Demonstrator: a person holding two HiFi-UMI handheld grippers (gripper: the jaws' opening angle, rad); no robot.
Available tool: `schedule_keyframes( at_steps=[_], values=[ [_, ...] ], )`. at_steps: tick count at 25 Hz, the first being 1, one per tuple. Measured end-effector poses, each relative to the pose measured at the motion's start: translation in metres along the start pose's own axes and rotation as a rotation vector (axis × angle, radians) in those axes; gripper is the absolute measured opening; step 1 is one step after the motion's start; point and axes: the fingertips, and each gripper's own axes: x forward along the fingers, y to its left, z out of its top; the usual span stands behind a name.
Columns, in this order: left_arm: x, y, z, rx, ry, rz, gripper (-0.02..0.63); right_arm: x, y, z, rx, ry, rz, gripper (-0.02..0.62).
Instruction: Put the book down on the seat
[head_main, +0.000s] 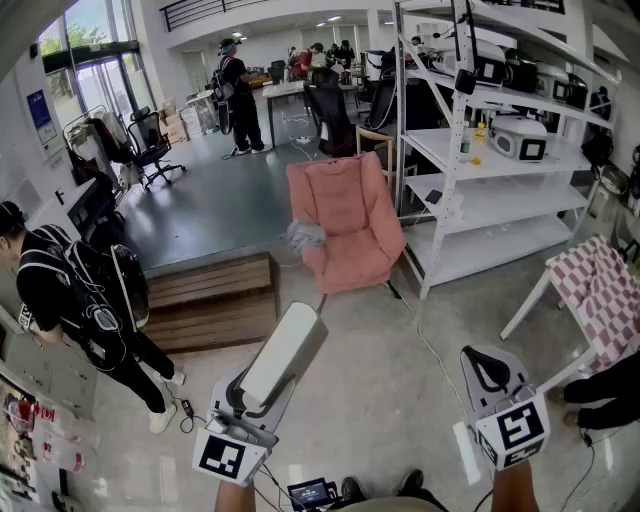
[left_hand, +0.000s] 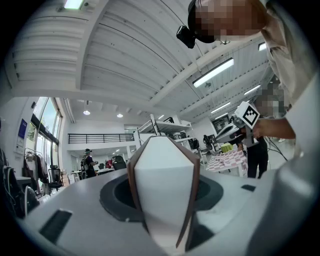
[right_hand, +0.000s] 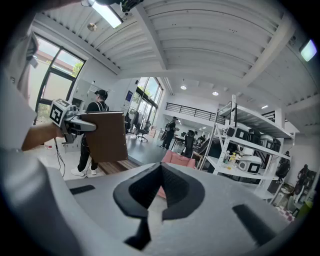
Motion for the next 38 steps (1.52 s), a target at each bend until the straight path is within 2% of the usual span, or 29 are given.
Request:
schedule_keyframes(
  at_steps=[22,32,38],
  values=[
    [-0.017,0.019,-0.006,-0.013,-0.026,-0.025,0.216,0.004,0.031,0.006,0.009,0.010,-0.011,-0.008],
    [0.002,0.029,-0.012,-0.010,-0.004,-0.025,0.216,0.038,0.023,0.007,-0.036,0.017,0.016,-0.008],
    [0.044,0.036,-0.020,0.004,0.023,-0.013,0.216,0.079,-0.009,-0.006,-0.033,0.021,0.039,-0.008]
  ],
)
